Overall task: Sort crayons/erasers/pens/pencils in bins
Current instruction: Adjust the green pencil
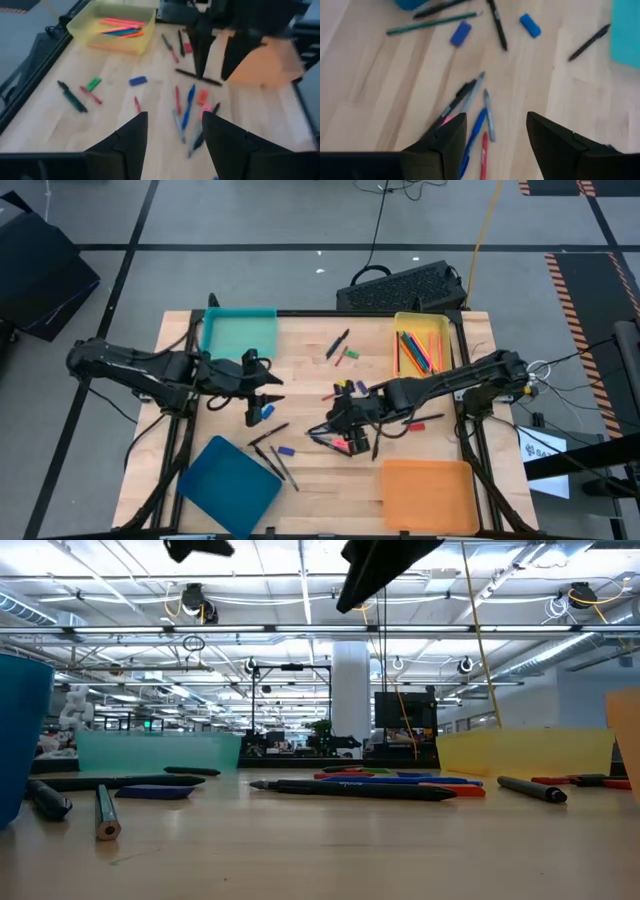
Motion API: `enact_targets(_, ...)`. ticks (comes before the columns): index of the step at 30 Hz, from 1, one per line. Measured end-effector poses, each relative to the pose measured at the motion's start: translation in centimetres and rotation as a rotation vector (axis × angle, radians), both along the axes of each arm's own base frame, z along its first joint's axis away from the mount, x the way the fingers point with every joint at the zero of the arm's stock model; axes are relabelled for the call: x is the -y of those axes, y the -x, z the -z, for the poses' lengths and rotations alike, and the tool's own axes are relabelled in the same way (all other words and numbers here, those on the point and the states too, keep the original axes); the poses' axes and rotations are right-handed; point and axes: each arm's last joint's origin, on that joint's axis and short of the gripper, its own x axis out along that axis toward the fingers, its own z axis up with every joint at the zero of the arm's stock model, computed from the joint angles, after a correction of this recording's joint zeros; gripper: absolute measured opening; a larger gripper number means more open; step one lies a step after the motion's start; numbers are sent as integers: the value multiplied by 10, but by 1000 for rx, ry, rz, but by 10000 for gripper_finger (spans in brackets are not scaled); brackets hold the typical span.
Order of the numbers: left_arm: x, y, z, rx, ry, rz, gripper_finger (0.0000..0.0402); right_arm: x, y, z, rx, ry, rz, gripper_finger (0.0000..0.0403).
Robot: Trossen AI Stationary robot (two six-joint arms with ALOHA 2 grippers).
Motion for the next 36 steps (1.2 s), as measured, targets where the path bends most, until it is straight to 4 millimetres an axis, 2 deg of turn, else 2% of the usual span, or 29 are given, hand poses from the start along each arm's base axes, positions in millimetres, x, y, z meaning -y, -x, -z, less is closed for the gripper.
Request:
enact_targets(6,13,18,4,-187,128,-46,191,-17,-3,8,-12,11,-55,201)
enact_targets(12,45,25,33,-346,279,-65,191,-23,1,28,-25,20,-88,201)
enact_targets(16,61,24,52,-421,318,-104,191,-25,2,36,-30,-31,-55,201)
enact_targets(22,64,13,84,-503,301,-219,191,-40,-3,30,78,-117,-20,201)
enact_targets(27,53,-2,109,-577,254,-294,191,-47,-22,35,105,-155,20,201)
enact_targets(32,52,-21,126,-604,211,-140,191,-60,-40,36,119,-161,7,201)
enact_targets(36,57,-35,136,-594,239,-77,191,-68,-40,40,113,-148,-15,201)
